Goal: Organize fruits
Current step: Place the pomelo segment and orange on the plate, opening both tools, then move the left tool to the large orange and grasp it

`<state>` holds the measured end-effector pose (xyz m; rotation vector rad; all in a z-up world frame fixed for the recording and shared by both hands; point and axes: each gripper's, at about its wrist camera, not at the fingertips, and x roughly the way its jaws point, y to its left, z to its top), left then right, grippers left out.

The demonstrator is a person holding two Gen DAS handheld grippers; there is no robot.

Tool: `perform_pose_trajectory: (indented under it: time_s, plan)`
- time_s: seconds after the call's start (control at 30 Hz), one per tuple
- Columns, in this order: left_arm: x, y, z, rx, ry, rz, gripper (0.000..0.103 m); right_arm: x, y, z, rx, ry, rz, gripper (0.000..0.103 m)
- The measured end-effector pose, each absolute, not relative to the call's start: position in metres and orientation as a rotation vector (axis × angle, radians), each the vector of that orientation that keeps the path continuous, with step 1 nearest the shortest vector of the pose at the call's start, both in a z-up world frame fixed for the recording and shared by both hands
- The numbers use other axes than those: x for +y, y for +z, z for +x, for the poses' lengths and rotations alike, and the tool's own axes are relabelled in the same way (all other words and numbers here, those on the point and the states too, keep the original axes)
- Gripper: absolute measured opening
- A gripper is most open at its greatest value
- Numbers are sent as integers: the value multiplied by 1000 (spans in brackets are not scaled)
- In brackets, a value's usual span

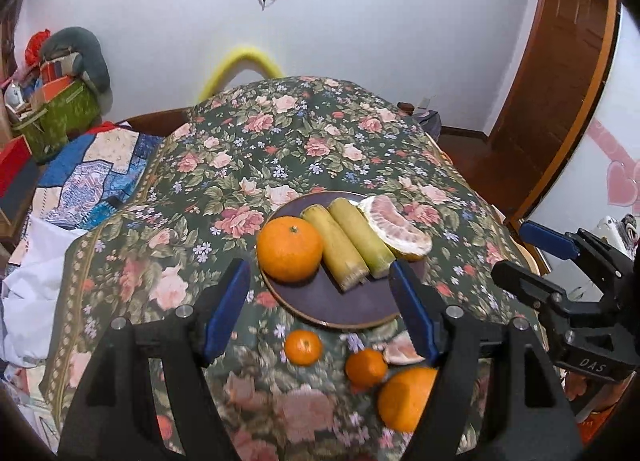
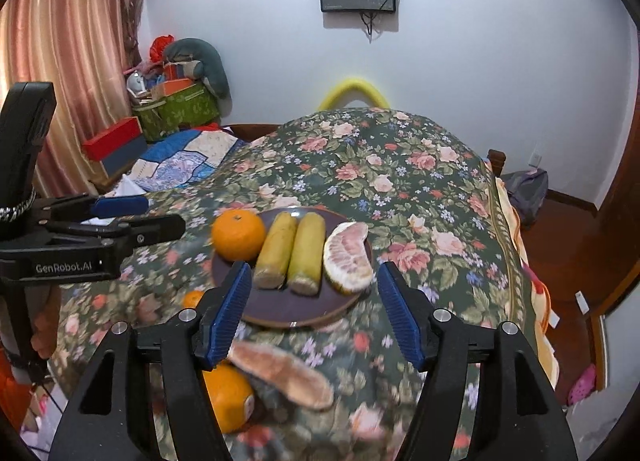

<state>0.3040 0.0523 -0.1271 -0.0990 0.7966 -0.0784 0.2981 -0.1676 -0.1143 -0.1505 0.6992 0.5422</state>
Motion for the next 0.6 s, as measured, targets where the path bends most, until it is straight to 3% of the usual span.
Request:
perform_pose_trajectory:
  time_s: [0.4,0.6]
  plan:
    - [32,-116,245,759,-85,-53,83,-184,-122,254,716,541,-144,63]
    - [31,-133,238,790,-68,-63,84,-188,-137,244,752,541,-158,64]
